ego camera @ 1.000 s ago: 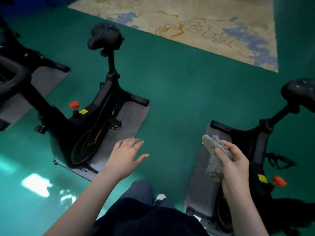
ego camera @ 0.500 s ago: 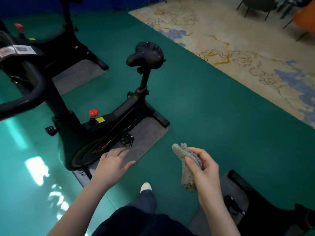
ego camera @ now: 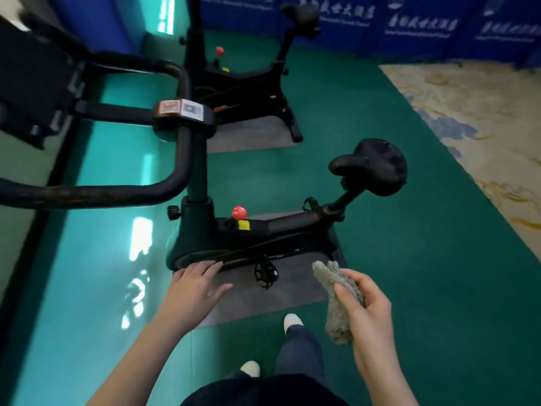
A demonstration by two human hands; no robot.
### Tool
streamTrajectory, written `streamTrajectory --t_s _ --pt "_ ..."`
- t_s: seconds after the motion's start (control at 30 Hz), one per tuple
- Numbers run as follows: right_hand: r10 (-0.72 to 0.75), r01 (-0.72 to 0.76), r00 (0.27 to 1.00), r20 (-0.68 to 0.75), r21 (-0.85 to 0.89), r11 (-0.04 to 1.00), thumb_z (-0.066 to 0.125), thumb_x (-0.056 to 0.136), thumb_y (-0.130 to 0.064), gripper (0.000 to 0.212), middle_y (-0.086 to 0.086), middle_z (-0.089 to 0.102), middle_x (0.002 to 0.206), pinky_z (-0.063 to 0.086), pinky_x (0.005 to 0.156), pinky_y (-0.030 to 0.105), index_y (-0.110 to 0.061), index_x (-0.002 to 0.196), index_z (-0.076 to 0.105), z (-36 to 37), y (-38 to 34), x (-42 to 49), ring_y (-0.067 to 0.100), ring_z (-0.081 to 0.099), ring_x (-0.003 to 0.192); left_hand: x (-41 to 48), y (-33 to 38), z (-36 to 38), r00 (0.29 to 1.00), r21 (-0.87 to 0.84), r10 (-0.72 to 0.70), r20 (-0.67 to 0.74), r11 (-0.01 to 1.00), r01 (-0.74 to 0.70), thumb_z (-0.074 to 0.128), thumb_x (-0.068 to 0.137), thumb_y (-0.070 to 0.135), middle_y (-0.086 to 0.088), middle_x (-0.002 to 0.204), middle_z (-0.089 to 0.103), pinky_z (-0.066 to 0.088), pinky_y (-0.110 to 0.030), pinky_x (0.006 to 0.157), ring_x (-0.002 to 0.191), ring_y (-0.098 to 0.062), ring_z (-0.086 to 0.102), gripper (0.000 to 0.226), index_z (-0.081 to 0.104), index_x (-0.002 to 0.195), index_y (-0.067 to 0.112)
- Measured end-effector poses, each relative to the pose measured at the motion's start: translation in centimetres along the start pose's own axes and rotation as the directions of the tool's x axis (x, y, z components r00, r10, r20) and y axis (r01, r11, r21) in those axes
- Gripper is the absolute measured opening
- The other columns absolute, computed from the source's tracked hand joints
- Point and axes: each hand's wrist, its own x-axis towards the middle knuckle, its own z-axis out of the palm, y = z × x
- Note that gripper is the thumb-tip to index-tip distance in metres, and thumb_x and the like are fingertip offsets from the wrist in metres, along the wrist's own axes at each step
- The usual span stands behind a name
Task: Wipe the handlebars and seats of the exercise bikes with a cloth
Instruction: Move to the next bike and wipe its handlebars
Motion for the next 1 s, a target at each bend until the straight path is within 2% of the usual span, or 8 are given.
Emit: streamTrajectory --t_s 0.13,0.27,0.3,0.37,0.5,0.77,0.9,1.0 --pt "-0.022 0.046 0.961 0.274 -0.078 0.996 0.064 0.088 -0.006 0.025 -0.019 0.070 0.088 0.048 0.060 0.014 -0.030 0.091 0.069 2.2 -1.7 5.8 -0.002 0.065 0.078 -1.1 -1.3 -0.1 0.962 -0.121 -0.269 0.040 0.955 0.272 0.042 0.092 0.055 0.009 0.135 0.048 0.039 -0.028 0.093 0.119 -0.015 0.050 0.056 0.036 0.141 0.029" --pt "-0.066 0.159 0.849 0.524 -0.135 0.978 0.064 0.087 -0.007 0.025 -0.019 0.069 0.089 0.047 0.064 0.013 -0.031 0.092 0.068 3.0 -3.9 11.0 -0.002 0.063 0.080 -1.9 0.8 0.1 0.890 -0.245 -0.456 0.017 0.861 0.446 0.045 0.091 0.054 0.010 0.133 0.048 0.040 -0.025 0.089 0.115 -0.011 0.052 0.053 0.037 0.139 0.033" --pt "-0.071 0.176 0.825 0.560 -0.136 0.975 0.064 0.087 -0.007 0.025 -0.019 0.069 0.089 0.048 0.067 0.018 -0.031 0.091 0.068 3.1 -4.5 12.2 -0.001 0.064 0.081 -2.0 1.6 0.2 0.873 -0.270 -0.488 0.006 0.840 0.471 0.044 0.091 0.054 0.010 0.132 0.048 0.041 -0.025 0.090 0.113 -0.010 0.054 0.053 0.037 0.139 0.033" --pt "-0.065 0.186 0.790 0.610 -0.137 0.973 0.065 0.087 -0.007 0.025 -0.016 0.069 0.090 0.050 0.071 0.026 -0.032 0.089 0.069 3.4 -5.4 14.6 0.002 0.065 0.081 -2.1 3.5 0.1 0.839 -0.315 -0.543 -0.025 0.801 0.509 0.044 0.091 0.055 0.012 0.132 0.048 0.041 -0.027 0.094 0.114 -0.011 0.053 0.053 0.039 0.138 0.032" --pt "-0.032 0.147 0.759 0.650 -0.123 0.982 0.064 0.087 -0.004 0.028 -0.009 0.071 0.089 0.052 0.069 0.029 -0.032 0.086 0.070 4.8 -6.2 18.3 0.011 0.067 0.082 -3.1 6.2 0.2 0.752 -0.404 -0.652 -0.091 0.715 0.571 0.043 0.090 0.058 0.016 0.129 0.050 0.041 -0.025 0.093 0.113 -0.009 0.053 0.050 0.045 0.134 0.034" --pt "-0.001 0.206 0.593 0.805 -0.151 0.967 0.067 0.085 -0.003 0.028 -0.005 0.072 0.091 0.054 0.082 0.040 -0.031 0.086 0.071 10.6 -6.3 18.2 0.021 0.067 0.092 -6.9 6.6 0.4 0.467 -0.636 -0.881 -0.078 0.405 0.658 0.046 0.087 0.059 0.018 0.119 0.056 0.038 -0.022 0.096 0.112 -0.002 0.051 0.046 0.056 0.123 0.032" --pt "-0.057 0.314 0.479 0.876 -0.110 0.943 0.067 0.085 -0.003 0.034 -0.013 0.071 0.093 0.054 0.080 0.035 -0.037 0.087 0.070 13.4 -8.0 16.4 0.011 0.066 0.090 -7.5 5.0 0.1 0.390 -0.679 -0.914 -0.113 0.358 0.641 0.048 0.088 0.056 0.021 0.113 0.057 0.038 -0.019 0.092 0.104 0.003 0.051 0.041 0.058 0.119 0.031" --pt "-0.129 0.354 0.452 0.883 -0.045 0.934 0.067 0.084 -0.002 0.034 -0.013 0.072 0.093 0.055 0.077 0.027 -0.036 0.087 0.070 15.7 -10.2 15.2 0.007 0.067 0.087 -7.4 2.9 -0.7 0.377 -0.696 -0.918 -0.122 0.350 0.627 0.048 0.088 0.055 0.023 0.111 0.057 0.040 -0.021 0.093 0.104 0.004 0.051 0.039 0.058 0.118 0.033"
